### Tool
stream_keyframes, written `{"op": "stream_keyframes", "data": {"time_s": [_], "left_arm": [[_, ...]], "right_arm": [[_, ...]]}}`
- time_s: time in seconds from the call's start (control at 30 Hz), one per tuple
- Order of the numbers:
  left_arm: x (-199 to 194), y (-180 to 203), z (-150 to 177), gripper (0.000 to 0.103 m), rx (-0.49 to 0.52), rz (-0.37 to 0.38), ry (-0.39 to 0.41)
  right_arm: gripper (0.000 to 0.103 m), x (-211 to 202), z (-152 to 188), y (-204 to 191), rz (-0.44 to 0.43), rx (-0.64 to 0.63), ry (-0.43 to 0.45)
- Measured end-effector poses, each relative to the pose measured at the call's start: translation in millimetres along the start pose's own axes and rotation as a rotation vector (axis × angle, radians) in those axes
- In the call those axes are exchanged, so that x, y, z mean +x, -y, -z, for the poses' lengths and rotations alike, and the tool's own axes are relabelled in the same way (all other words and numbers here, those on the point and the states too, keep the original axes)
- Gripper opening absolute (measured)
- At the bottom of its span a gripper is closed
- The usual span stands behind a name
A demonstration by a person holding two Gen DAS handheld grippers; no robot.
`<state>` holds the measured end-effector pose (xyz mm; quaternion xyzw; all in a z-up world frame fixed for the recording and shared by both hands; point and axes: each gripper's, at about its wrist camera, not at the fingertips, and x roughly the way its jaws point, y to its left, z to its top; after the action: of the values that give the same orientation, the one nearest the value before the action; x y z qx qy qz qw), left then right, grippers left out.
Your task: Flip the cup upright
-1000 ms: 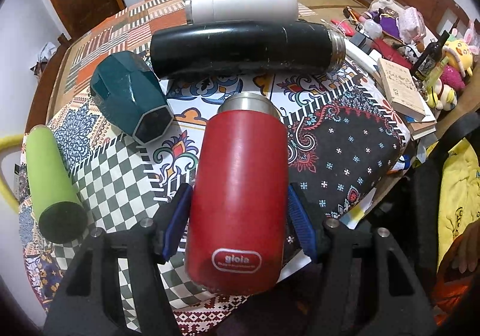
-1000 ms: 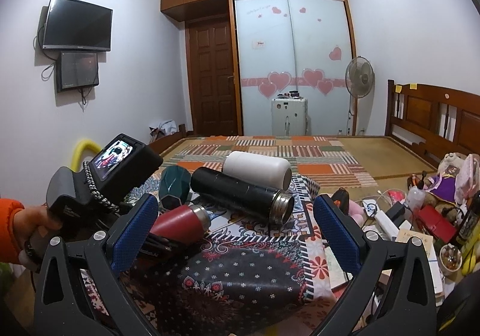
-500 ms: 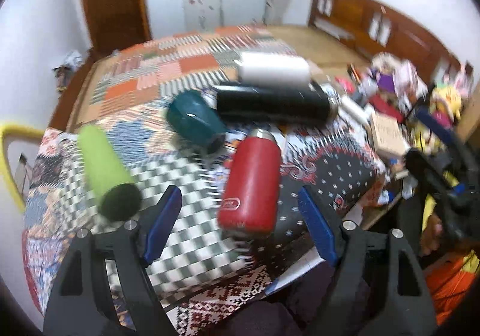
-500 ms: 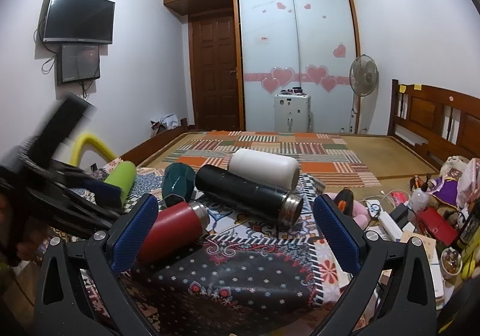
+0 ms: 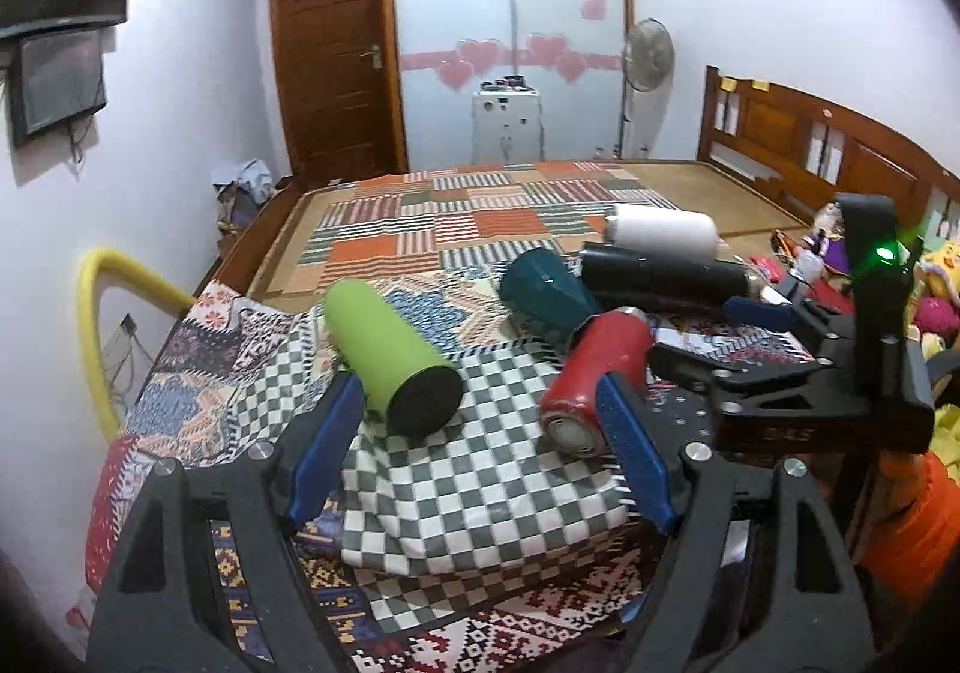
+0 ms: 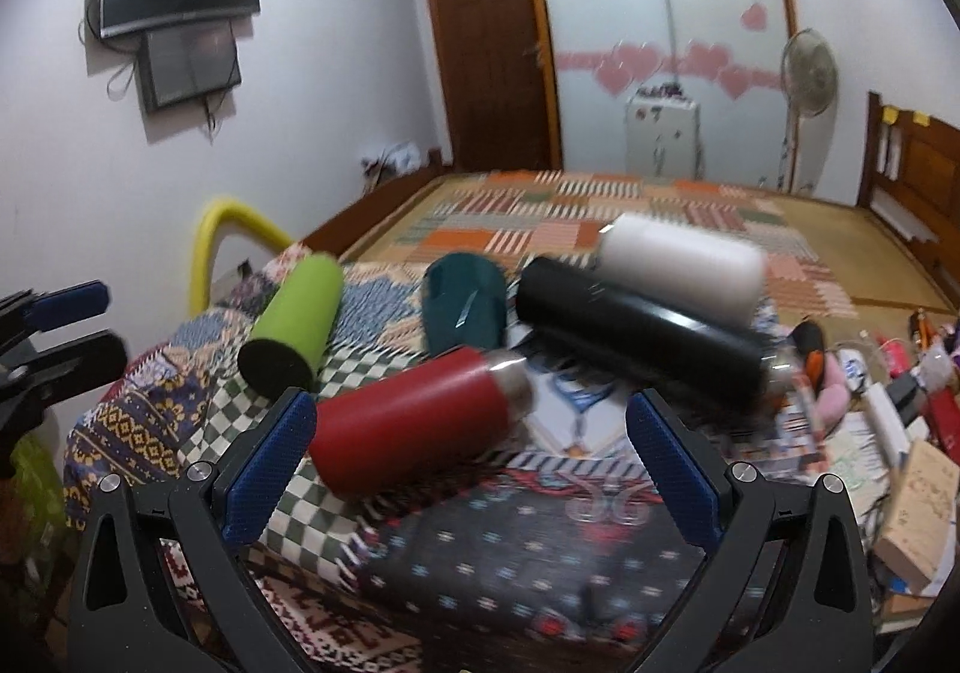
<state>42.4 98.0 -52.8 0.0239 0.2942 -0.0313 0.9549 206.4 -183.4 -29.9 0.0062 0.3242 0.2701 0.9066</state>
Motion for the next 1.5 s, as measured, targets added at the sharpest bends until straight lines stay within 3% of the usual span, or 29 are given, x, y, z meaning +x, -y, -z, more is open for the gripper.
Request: {"op": "stream_keyframes", "data": {"time_s": [0.23, 0.43, 0.57, 0.73, 0.9, 1.13, 1.2, 1.33, 1.5], "left_arm": [[12.9, -16.9, 15.3, 0.080, -0.051, 0.007, 0.001], [16.6, -20.8, 20.8, 0.080, -0.049, 0.003, 0.018], [21.9, -22.8, 23.4, 0.080, -0.052, 0.015, 0.017], [28.8, -23.6, 25.1, 0.080, -0.057, 0.024, 0.007], [34.0, -23.6, 26.8, 0.080, -0.069, 0.034, -0.004], [38.5, -19.8, 26.1, 0.080, -0.073, 0.033, -0.023], [38.4, -16.9, 25.0, 0.080, -0.067, 0.034, -0.024], [38.2, -8.5, 22.8, 0.080, -0.046, 0.035, -0.017], [44.6, 2.2, 18.7, 0.080, -0.034, 0.047, -0.023]], "right_arm": [[0.103, 54.9, -8.4, -17.3, 0.021, 0.056, -0.168], [0.103, 77.8, -8.3, -5.7, 0.116, 0.191, -0.252], [0.103, 80.2, -5.5, 0.1, 0.121, 0.210, -0.294], [0.103, 75.5, -5.5, 1.4, 0.053, 0.151, -0.368], [0.102, 71.1, -5.7, -3.4, -0.018, -0.031, -0.464], [0.096, 59.7, 3.4, -3.4, -0.066, -0.224, -0.504], [0.094, 61.0, 2.1, 0.9, -0.068, -0.243, -0.501], [0.096, 48.8, -1.3, 13.6, 0.019, -0.238, -0.466], [0.095, 40.8, 2.0, 34.4, -0.032, -0.095, -0.547]]}}
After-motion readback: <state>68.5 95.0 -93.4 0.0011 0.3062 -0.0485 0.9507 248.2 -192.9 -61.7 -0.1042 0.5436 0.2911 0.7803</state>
